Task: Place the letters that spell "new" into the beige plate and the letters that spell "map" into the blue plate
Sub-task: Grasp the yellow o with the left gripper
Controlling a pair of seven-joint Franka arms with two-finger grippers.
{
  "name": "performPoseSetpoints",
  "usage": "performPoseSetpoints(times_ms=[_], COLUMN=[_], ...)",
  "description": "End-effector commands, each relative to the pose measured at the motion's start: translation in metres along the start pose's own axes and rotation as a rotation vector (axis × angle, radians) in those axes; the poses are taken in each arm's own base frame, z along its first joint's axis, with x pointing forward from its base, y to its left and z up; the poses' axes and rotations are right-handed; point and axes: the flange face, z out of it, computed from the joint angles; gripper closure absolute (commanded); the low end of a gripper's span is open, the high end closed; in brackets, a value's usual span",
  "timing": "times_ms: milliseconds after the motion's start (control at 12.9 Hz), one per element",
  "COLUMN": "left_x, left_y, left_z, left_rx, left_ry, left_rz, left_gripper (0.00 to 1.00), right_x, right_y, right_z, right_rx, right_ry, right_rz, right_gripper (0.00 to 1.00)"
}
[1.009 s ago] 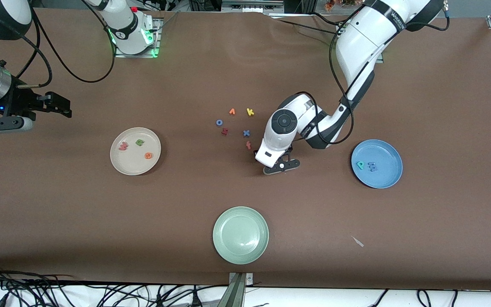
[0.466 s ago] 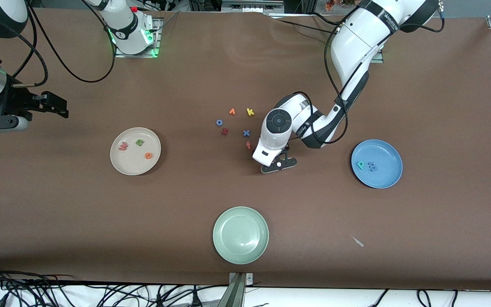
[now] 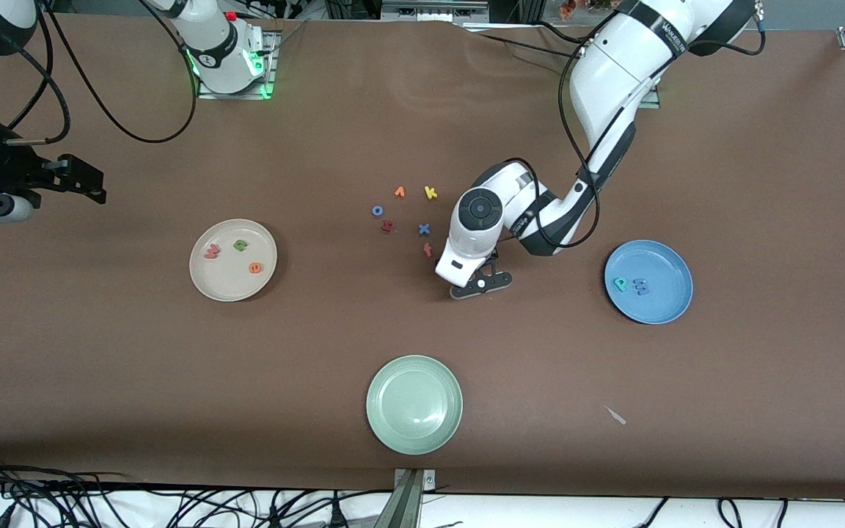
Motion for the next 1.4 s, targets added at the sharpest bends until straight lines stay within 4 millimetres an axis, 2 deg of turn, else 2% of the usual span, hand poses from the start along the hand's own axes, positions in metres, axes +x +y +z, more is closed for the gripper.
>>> performPoseSetpoints(times_ms=[0, 388, 621, 931, 1164, 1319], left_x=[0.004, 0.006, 0.012, 0.012, 0.019, 0.035], left_y=[0.003, 0.002, -0.004, -0.004, -0.007, -0.015], left_z=[0.003, 0.002, 0.004, 0.005, -0.007, -0.024], left_rx=[0.020, 0.018, 0.028, 0.029, 0.022, 0.070], left_ry=[0.020, 0.020, 0.030, 0.030, 0.038, 0.016], left_rz=[-0.005, -0.009, -0.014, -0.013, -0.019, -0.040], left_gripper=[0.73, 0.75, 0.71, 0.76, 0.82, 0.85], right_x=[0.006, 0.007, 0.006, 0.006, 0.006, 0.006], right_y=[-0.004, 0.000, 0.004, 0.005, 0.005, 0.005], right_z=[0.000, 0.001, 0.002, 0.003, 0.003, 0.004], right_rx=[-0.011, -0.014, -0.012, -0.012, -0.013, -0.012], right_ry=[-0.007, -0.008, -0.014, -0.016, -0.016, -0.019], right_rz=[-0.009, -0.006, -0.005, -0.002, -0.003, -0.002], right_gripper=[0.00, 0.00, 0.00, 0.00, 0.00, 0.00])
